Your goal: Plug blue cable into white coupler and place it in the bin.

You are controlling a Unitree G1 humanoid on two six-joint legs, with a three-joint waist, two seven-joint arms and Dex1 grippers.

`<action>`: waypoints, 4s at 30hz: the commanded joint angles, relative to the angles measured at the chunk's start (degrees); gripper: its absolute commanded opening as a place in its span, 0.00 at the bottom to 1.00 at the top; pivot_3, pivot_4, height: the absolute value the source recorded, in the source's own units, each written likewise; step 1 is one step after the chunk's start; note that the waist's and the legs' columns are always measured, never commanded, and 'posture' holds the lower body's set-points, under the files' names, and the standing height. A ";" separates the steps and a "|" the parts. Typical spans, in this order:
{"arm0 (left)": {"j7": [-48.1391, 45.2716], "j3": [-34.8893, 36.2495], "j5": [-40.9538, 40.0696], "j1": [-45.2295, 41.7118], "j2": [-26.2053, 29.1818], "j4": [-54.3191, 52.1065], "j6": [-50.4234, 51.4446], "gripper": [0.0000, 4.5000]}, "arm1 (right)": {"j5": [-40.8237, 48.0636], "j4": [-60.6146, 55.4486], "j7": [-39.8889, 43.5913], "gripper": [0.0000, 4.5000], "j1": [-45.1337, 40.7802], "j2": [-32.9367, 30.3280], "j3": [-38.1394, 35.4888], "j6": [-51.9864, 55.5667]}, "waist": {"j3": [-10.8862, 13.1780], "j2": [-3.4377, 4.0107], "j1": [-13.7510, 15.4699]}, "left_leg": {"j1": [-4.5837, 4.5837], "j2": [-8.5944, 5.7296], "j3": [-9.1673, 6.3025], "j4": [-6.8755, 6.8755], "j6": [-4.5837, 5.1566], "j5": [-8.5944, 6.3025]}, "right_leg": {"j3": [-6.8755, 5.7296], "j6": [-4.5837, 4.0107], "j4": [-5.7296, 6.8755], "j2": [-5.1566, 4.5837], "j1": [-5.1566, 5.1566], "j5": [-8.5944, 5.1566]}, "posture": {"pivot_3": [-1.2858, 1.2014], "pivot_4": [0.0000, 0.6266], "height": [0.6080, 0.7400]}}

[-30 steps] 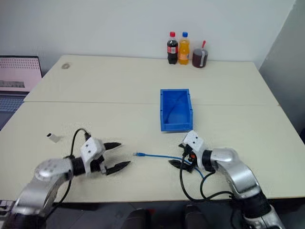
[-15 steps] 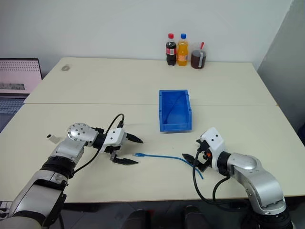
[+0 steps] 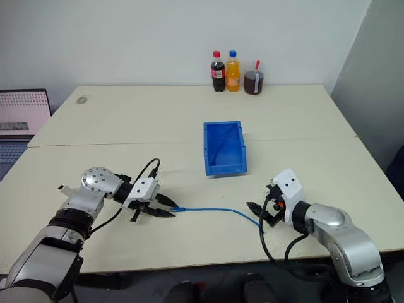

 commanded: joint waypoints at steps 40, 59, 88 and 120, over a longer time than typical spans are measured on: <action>46.91 33.51 -63.24 21.03 -18.32 -68.58 118.65 0.05 | 85.11 4.11 -26.55 0.90 -4.68 -5.17 3.95 5.16 | 0.59 -0.51 1.58 | -1.59 -0.17 -0.84 0.15 0.15 -0.07 | -0.19 0.58 -0.49 -0.09 -0.94 0.16 | 0.52 0.24 1.00; 51.43 30.60 -69.28 22.50 -15.45 -67.73 113.66 0.05 | 84.29 5.40 -26.17 0.02 -5.84 -6.78 5.14 3.78 | 0.60 -0.52 1.62 | -1.56 -0.16 -0.81 0.15 0.15 -0.07 | -0.13 0.57 -0.43 -0.08 -0.98 0.17 | 0.52 0.24 1.00; 89.69 40.68 -25.18 47.72 -22.89 -81.65 67.74 1.00 | 55.34 24.24 -7.06 0.02 -17.91 -2.16 4.45 2.86 | 0.74 -0.60 2.07 | -1.59 -0.10 -0.57 0.13 0.14 -0.08 | 0.05 0.60 -0.50 -0.21 -1.05 0.20 | 0.52 0.24 1.00; 115.17 46.76 -2.41 18.30 -27.25 -33.45 34.73 1.00 | 38.92 23.97 1.98 0.02 -20.95 2.44 0.42 8.98 | 0.72 -0.81 2.80 | -1.65 -0.15 -0.06 0.22 0.10 -0.11 | -0.07 0.76 -0.49 -0.17 -1.09 0.46 | 0.52 0.24 1.00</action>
